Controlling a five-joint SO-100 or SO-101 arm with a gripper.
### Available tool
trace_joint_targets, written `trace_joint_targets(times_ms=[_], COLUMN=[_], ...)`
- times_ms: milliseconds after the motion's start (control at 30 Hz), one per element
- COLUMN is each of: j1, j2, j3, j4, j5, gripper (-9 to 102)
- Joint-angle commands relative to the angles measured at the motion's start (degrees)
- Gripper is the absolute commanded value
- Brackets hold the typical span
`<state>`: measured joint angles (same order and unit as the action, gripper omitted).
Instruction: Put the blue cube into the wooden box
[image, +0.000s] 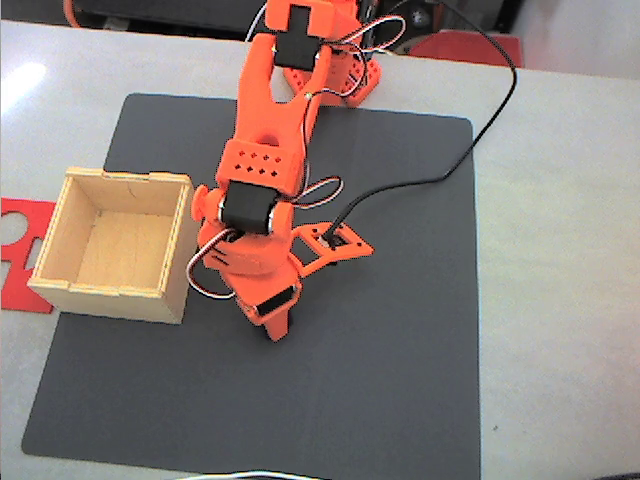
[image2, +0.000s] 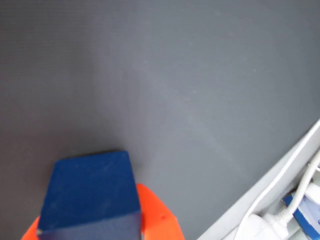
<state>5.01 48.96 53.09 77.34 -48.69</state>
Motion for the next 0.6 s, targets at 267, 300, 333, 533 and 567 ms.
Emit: trace_joint_targets(times_ms=[267, 300, 333, 533, 567], j1=[-0.8, -0.9, -0.9, 0.7, 1.5], j2=[0.2, 0.2, 0.2, 5.5, 7.3], j3=[-25.4, -30.1, -34.7, -50.5, -50.5], j4=[9.8, 11.8, 13.8, 19.7, 19.7], j5=[3.5, 3.6, 3.6, 3.9, 4.0], gripper=[0, 0, 0, 0, 0])
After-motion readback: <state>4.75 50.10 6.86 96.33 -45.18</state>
